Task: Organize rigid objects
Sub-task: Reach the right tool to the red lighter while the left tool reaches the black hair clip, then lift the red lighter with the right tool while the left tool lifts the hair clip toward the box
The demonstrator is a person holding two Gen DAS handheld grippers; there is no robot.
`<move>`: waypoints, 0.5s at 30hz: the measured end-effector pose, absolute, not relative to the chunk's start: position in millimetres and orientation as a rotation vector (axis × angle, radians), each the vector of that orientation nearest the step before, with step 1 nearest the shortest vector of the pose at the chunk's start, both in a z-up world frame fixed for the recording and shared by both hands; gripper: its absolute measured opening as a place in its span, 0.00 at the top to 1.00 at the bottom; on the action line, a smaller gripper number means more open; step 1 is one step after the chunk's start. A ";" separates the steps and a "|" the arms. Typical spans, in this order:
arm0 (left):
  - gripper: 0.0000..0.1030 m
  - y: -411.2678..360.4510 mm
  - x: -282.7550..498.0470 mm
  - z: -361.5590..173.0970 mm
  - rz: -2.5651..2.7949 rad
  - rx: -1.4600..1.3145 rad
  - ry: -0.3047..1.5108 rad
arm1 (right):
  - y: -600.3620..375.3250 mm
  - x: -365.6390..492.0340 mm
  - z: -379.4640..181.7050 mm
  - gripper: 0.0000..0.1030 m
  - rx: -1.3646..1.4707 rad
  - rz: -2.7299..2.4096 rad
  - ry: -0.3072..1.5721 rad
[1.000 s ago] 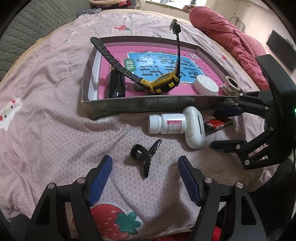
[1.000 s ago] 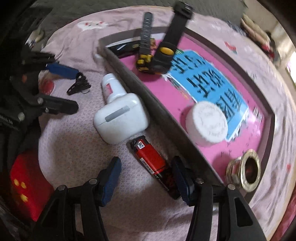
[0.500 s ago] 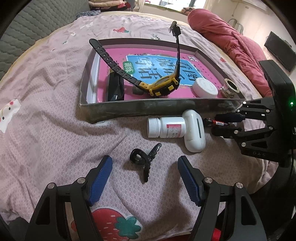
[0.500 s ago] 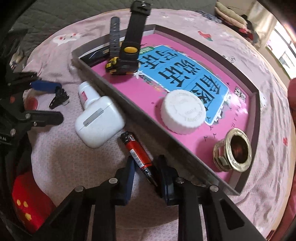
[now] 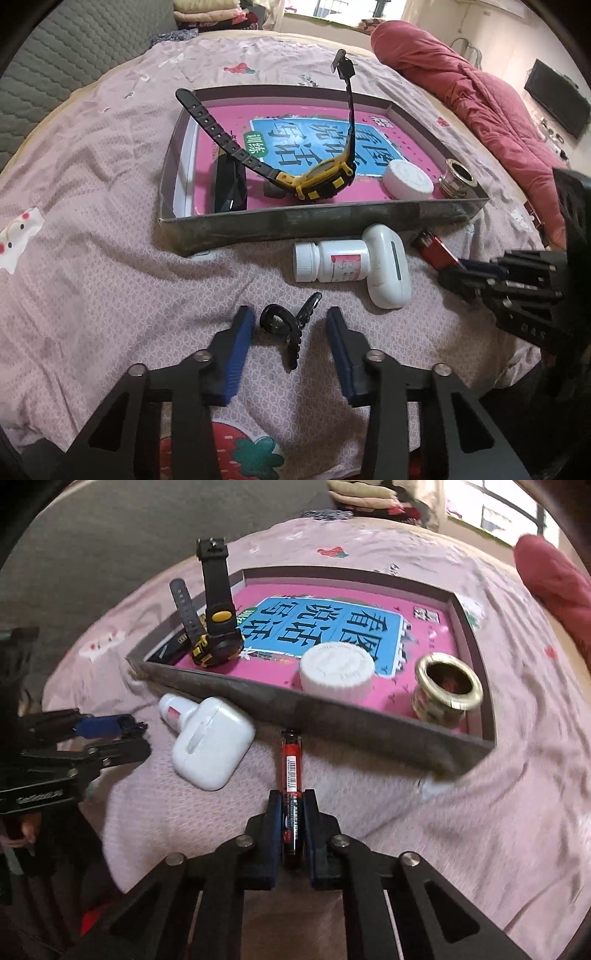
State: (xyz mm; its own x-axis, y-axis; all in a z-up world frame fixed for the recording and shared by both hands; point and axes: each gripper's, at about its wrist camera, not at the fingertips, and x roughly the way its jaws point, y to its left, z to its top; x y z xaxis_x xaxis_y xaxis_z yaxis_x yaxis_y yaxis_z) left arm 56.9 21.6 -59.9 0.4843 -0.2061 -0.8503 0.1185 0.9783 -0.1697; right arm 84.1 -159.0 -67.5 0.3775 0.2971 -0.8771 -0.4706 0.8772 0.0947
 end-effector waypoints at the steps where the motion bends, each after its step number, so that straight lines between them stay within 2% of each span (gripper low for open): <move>1: 0.72 21.7 56.8 -59.7 -0.197 -0.090 1.045 | -160.9 74.0 -67.5 0.89 -0.180 0.488 1.074; 15: 0.74 18.5 51.9 -52.5 -0.219 -0.108 1.025 | -168.1 72.0 -58.4 0.89 0.003 0.451 1.061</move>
State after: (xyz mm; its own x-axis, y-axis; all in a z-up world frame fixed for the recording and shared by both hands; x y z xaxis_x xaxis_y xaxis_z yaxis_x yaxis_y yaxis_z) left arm 51.9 18.5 -52.5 0.5000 -0.2313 -0.8346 0.1309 0.9728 -0.1912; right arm 72.0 -168.1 -58.4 0.4061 0.3588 -0.8404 -0.3559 0.9092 0.2162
